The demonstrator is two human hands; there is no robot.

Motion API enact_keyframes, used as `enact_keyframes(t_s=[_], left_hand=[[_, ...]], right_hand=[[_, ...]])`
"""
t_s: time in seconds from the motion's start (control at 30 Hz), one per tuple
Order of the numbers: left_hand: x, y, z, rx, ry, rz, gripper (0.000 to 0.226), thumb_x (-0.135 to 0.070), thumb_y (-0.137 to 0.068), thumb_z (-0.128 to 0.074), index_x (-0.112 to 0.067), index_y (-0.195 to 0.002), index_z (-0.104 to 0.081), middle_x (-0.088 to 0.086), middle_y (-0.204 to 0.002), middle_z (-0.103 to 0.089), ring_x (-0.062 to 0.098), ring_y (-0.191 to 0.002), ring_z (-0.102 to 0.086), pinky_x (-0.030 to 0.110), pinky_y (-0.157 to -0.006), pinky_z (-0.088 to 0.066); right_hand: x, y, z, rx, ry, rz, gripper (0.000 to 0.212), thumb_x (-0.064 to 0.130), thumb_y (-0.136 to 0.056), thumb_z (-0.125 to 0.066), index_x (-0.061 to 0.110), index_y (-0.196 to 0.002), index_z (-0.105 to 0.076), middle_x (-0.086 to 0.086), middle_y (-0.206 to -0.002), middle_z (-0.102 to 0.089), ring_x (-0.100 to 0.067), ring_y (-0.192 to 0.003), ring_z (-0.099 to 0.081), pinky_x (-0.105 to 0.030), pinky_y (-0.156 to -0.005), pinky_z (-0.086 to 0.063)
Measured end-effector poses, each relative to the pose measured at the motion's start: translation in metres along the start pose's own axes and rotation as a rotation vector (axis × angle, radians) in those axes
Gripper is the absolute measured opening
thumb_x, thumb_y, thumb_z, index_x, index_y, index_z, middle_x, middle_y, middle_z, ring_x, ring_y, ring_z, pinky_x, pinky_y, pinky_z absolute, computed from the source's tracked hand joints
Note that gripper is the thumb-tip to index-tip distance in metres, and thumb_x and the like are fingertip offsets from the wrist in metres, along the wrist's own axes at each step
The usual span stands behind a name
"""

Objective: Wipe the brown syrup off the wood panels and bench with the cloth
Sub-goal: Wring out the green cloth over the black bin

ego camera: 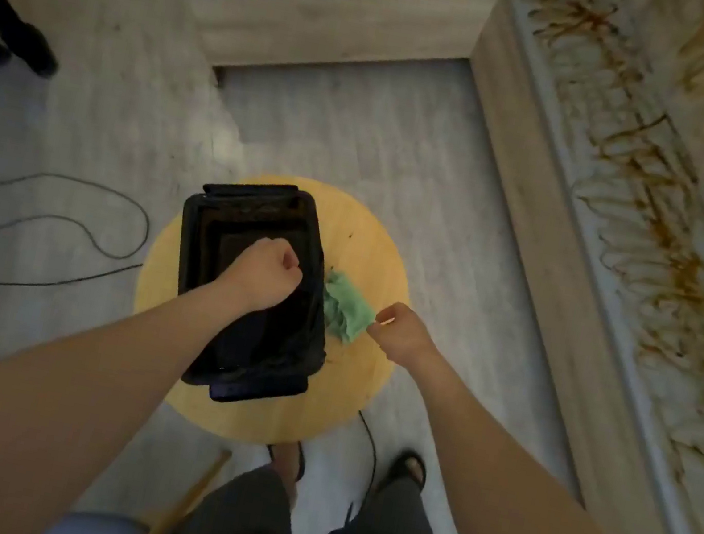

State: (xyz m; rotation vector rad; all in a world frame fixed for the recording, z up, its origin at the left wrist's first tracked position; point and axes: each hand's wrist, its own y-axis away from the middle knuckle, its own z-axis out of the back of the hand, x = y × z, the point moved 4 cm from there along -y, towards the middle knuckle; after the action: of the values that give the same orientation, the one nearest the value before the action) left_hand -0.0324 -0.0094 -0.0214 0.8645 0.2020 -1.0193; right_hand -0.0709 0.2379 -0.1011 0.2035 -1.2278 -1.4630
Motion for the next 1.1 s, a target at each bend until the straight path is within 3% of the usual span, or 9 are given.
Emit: enact_keyframes(t_s=[0.13, 0.3, 0.4, 0.53, 0.73, 0.87, 0.97, 1.03, 1.1], left_hand=[[0.024, -0.025, -0.01, -0.056, 0.011, 0.04, 0.012, -0.021, -0.1, -0.055, -0.02, -0.11, -0.061, 0.002, -0.119, -0.052, 0.02, -0.102, -0.056, 0.031, -0.089, -0.043], [0.044, -0.043, -0.016, -0.135, 0.053, 0.044, 0.011, -0.018, -0.1, -0.055, -0.017, -0.108, -0.061, 0.0, -0.113, -0.052, 0.017, -0.1, -0.054, 0.029, -0.09, -0.042], [0.05, -0.048, -0.021, -0.151, 0.079, 0.045, 0.011, -0.017, -0.099, -0.055, -0.016, -0.108, -0.062, -0.002, -0.11, -0.051, 0.015, -0.096, -0.055, 0.027, -0.088, -0.043], [0.056, -0.054, -0.019, -0.151, 0.13, 0.061, 0.01, -0.017, -0.098, -0.056, -0.016, -0.105, -0.063, -0.005, -0.104, -0.054, 0.014, -0.095, -0.057, 0.029, -0.087, -0.047], [0.044, -0.06, -0.012, -0.088, 0.212, 0.062, 0.012, -0.018, -0.098, -0.056, -0.022, -0.105, -0.065, -0.007, -0.102, -0.062, 0.009, -0.093, -0.06, 0.023, -0.078, -0.048], [0.028, -0.067, -0.013, 0.009, 0.269, 0.021, 0.028, -0.004, -0.094, -0.054, -0.023, -0.112, -0.065, -0.005, -0.11, -0.064, 0.013, -0.102, -0.061, 0.025, -0.089, -0.048], [0.016, -0.069, -0.012, 0.121, 0.321, -0.063, 0.052, -0.009, -0.09, -0.064, -0.026, -0.138, -0.053, -0.004, -0.132, -0.057, 0.013, -0.115, -0.057, 0.025, -0.095, -0.048], [0.008, -0.064, -0.006, 0.196, 0.501, -0.12, 0.075, -0.026, -0.081, -0.078, -0.035, -0.146, -0.042, -0.005, -0.142, -0.051, 0.011, -0.126, -0.055, 0.026, -0.098, -0.05], [0.001, -0.057, 0.005, 0.221, 0.727, -0.149, 0.066, -0.022, -0.083, -0.081, -0.044, -0.136, -0.048, -0.005, -0.136, -0.059, 0.008, -0.123, -0.06, 0.025, -0.095, -0.054]], right_hand=[[-0.009, -0.045, -0.027, 0.014, 0.192, -0.002, 0.036, 0.029, -0.094, -0.068, 0.018, -0.122, -0.049, -0.009, -0.112, -0.055, -0.022, -0.081, -0.057, -0.031, -0.056, -0.041], [-0.013, -0.097, -0.058, 0.017, 0.524, 0.075, 0.054, 0.022, -0.092, -0.07, 0.026, -0.138, -0.041, -0.012, -0.131, -0.034, -0.039, -0.116, -0.045, -0.041, -0.085, -0.047], [-0.019, -0.12, -0.069, -0.058, 0.652, 0.152, 0.043, 0.005, -0.093, -0.057, 0.017, -0.133, -0.045, -0.015, -0.123, -0.044, -0.038, -0.113, -0.045, -0.04, -0.078, -0.042], [-0.018, -0.135, -0.066, -0.047, 0.692, 0.268, 0.011, -0.001, -0.093, -0.05, 0.006, -0.1, -0.055, -0.018, -0.096, -0.055, -0.04, -0.097, -0.057, -0.037, -0.068, -0.034], [0.025, -0.102, -0.011, -0.151, 0.081, 0.234, 0.022, 0.023, -0.101, -0.053, 0.022, -0.081, -0.044, -0.001, -0.083, -0.046, -0.012, -0.069, -0.042, -0.032, -0.061, -0.03], [0.072, -0.063, 0.029, -0.137, -0.211, 0.227, 0.017, 0.025, -0.106, -0.042, 0.013, -0.098, -0.049, 0.0, -0.088, -0.053, -0.014, -0.077, -0.051, -0.035, -0.071, -0.041], [0.108, -0.041, 0.05, -0.124, -0.448, 0.235, 0.016, 0.03, -0.101, -0.043, 0.019, -0.099, -0.054, -0.002, -0.097, -0.059, -0.016, -0.09, -0.059, -0.043, -0.079, -0.051], [0.13, -0.029, 0.055, -0.048, -0.648, 0.235, 0.017, 0.029, -0.101, -0.045, 0.017, -0.102, -0.057, -0.005, -0.099, -0.064, -0.019, -0.092, -0.063, -0.047, -0.079, -0.054], [0.151, -0.019, 0.054, 0.042, -0.783, 0.225, 0.016, 0.023, -0.105, -0.047, 0.013, -0.109, -0.059, -0.007, -0.101, -0.069, -0.021, -0.092, -0.068, -0.044, -0.079, -0.056]])
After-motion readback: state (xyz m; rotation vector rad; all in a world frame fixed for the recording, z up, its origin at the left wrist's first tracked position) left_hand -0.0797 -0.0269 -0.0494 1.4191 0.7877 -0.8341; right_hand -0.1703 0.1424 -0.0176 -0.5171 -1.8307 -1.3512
